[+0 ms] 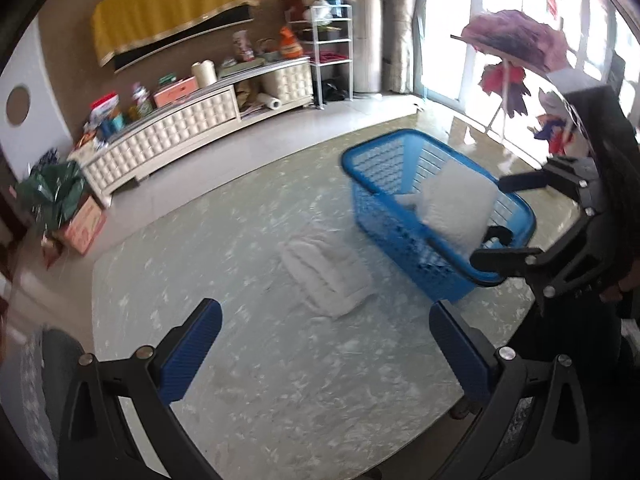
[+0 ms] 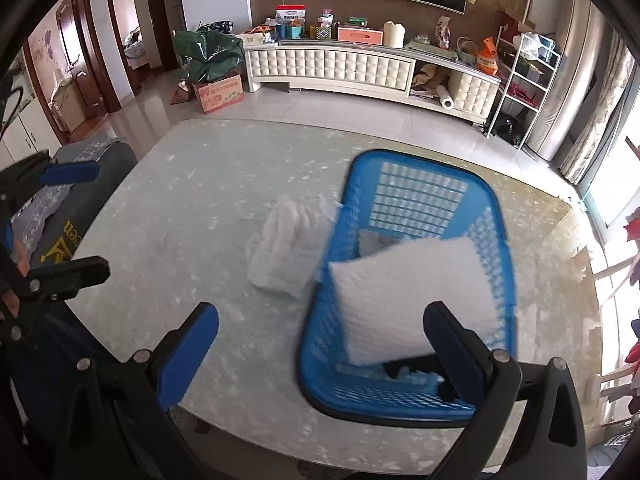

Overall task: Organize soft objects
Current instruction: 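Move the right tool down to the white fluffy cloth on the table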

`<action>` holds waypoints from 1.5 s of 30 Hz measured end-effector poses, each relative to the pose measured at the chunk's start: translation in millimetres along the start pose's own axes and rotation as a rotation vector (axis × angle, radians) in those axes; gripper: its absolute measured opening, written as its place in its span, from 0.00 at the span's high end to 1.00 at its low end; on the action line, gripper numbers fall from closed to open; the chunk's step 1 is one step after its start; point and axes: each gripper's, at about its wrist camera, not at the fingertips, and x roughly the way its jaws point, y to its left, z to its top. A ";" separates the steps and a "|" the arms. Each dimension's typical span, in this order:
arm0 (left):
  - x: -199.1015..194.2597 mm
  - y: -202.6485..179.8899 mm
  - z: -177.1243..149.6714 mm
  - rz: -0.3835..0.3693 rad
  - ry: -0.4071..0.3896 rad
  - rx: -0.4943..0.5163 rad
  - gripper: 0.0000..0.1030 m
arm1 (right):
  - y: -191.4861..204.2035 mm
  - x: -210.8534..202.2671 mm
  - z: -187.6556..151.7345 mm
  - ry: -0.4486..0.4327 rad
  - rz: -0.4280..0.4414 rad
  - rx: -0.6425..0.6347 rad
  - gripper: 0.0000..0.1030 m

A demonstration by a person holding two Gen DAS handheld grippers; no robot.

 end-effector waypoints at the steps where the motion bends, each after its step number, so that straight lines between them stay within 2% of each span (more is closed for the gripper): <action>1: 0.6 4.8 -1.6 -0.001 -0.002 -0.015 0.00 | 5.8 1.5 2.4 -0.003 0.000 -0.002 0.00; 4: 5.7 22.4 -8.5 0.024 -0.006 -0.057 0.00 | 22.9 10.8 11.2 0.000 -0.005 -0.010 0.00; 6: 9.7 32.0 -15.2 0.072 -0.007 -0.087 0.00 | 30.7 18.8 15.7 0.007 -0.004 -0.018 0.00; 10: 20.3 61.1 -27.6 0.070 -0.001 -0.191 0.00 | 50.2 37.0 25.9 0.019 -0.015 -0.046 0.00; 18: 35.7 100.0 -49.8 0.138 0.006 -0.276 0.00 | 76.3 71.0 39.9 0.047 -0.043 -0.067 0.00; 27: 54.8 126.0 -69.0 0.201 0.036 -0.321 0.00 | 98.5 109.9 46.0 0.097 -0.027 -0.089 0.01; 30: 59.8 127.7 -72.6 0.189 0.036 -0.329 0.00 | 100.0 122.7 46.1 0.115 -0.025 -0.080 0.01; 37: 85.2 140.9 -80.5 0.175 0.097 -0.362 0.00 | 103.3 149.1 44.6 0.155 -0.043 -0.090 0.01; 41: 93.7 141.8 -83.7 0.170 0.099 -0.367 0.00 | 97.4 166.9 44.5 0.180 -0.050 -0.069 0.02; 45: 114.7 145.5 -88.0 0.160 0.140 -0.386 0.00 | 92.8 183.9 41.0 0.202 -0.074 -0.061 0.03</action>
